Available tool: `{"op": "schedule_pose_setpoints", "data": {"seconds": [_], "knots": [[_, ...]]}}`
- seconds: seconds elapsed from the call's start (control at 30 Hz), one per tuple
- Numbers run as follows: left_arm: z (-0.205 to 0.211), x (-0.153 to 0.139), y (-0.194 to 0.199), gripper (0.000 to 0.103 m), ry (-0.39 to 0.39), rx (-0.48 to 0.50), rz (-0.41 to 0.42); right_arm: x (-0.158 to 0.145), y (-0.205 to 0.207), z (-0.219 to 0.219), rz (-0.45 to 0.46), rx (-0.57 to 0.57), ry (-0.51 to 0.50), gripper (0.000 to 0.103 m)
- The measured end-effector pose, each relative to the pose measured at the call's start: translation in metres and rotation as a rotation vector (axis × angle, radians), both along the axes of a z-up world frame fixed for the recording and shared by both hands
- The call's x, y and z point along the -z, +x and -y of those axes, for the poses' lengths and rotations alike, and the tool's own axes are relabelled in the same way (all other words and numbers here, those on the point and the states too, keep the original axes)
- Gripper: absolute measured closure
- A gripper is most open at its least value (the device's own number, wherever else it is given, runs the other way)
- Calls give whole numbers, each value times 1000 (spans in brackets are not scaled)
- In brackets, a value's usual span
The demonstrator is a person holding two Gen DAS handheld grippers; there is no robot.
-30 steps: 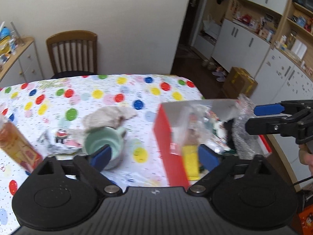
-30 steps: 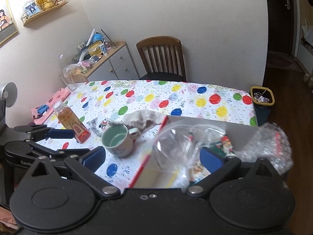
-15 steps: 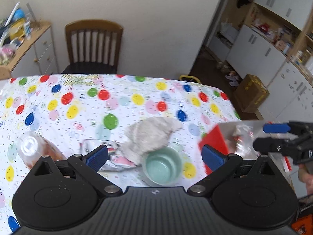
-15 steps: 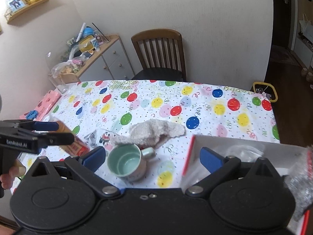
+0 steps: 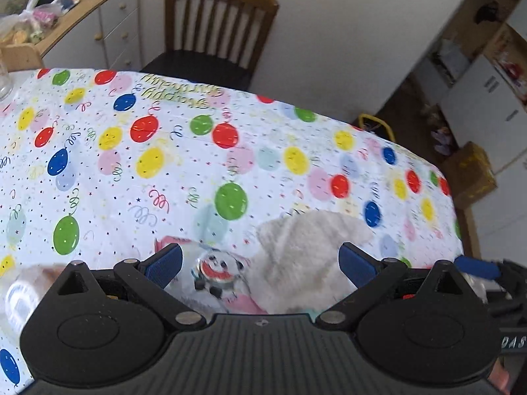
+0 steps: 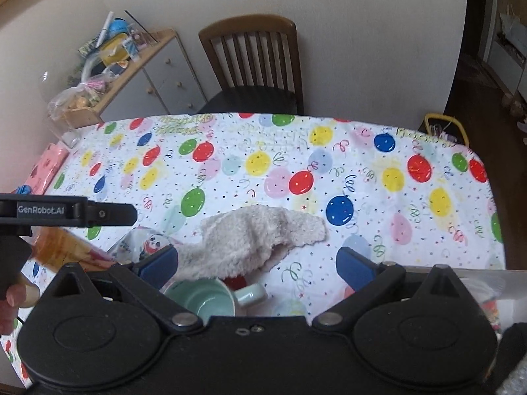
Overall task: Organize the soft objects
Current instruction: 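Grasp the panda-print packet with the left tool while the right tool grasps the fuzzy white cloth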
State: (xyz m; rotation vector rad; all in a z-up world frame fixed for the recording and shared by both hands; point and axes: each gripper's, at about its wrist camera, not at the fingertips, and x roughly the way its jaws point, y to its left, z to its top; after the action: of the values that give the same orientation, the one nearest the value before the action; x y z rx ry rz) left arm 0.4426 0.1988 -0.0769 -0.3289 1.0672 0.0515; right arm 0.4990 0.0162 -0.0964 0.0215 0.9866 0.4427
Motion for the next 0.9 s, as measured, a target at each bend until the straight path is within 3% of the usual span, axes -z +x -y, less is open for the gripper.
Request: {"op": "schedule_pose_setpoints", "data": {"seconds": [0.17, 0.37, 0.53, 0.9], "knots": [[-11, 22, 30, 1, -3, -27, -91, 17, 19, -14, -22, -5, -25, 1], [-21, 48, 51, 1, 76, -10, -199, 39, 36, -32, -56, -48, -41, 2], [-33, 72, 59, 1, 80, -50, -265, 57, 46, -44, -83, -75, -65, 2], [-33, 110, 52, 2, 53, -104, -311, 92, 60, -58, -144, -74, -90, 4]]}}
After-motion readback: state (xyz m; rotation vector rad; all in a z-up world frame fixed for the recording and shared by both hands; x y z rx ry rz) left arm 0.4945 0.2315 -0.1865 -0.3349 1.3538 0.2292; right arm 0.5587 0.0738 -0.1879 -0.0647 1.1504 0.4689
